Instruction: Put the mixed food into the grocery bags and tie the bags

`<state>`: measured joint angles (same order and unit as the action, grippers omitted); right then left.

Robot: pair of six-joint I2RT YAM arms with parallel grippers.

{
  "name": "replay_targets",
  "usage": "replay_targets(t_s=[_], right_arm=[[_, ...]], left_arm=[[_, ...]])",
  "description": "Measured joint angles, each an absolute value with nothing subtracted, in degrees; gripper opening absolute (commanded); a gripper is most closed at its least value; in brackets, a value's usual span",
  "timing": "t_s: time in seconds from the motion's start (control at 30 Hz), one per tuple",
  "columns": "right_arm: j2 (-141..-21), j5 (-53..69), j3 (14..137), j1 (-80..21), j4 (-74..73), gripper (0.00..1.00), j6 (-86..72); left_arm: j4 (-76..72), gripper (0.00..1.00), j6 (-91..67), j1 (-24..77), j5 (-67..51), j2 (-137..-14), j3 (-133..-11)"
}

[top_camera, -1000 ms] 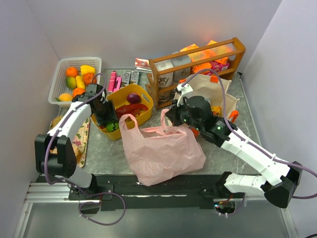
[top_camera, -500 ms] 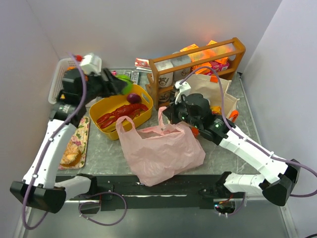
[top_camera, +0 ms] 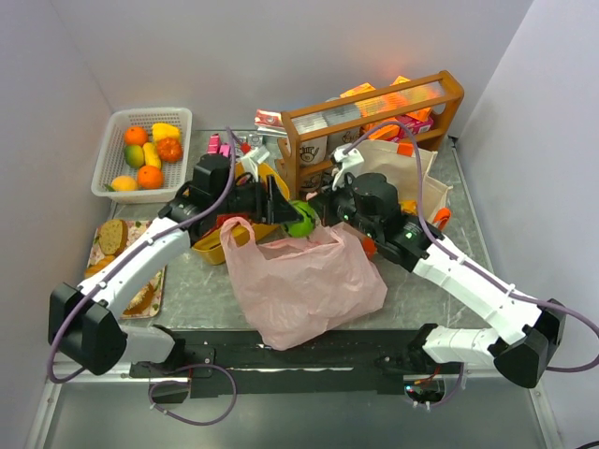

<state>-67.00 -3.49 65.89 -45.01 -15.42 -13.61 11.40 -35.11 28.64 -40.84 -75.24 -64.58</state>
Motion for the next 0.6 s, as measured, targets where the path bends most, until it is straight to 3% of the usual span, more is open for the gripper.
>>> replay_targets(t_s=[0.23, 0.43, 0.5, 0.53, 0.6], right_arm=[[-67.99, -3.53, 65.10, -44.80, -12.19, 0.00, -13.56], [-68.01, -3.62, 62.70, -44.80, -10.46, 0.00, -13.56], [-68.01, -3.70, 61.91, -44.80, -10.24, 0.00, -13.56], [-67.99, -3.84, 61.54, -44.80, -10.52, 0.00, -13.54], [-67.83, -3.95, 60.64, -44.80, -10.92, 0.00, -13.58]], left_arm=[[6.46, 0.31, -37.15, 35.07, -51.96, -76.07, -62.67], [10.07, 0.43, -34.04, 39.44, -57.04, -81.91, -62.76], [10.52, 0.53, -33.63, 40.51, -58.28, -84.01, -62.52], [10.57, 0.68, -33.56, 40.99, -58.61, -84.79, -62.35], [11.27, 0.84, -32.51, 41.19, -58.63, -86.00, -62.39]])
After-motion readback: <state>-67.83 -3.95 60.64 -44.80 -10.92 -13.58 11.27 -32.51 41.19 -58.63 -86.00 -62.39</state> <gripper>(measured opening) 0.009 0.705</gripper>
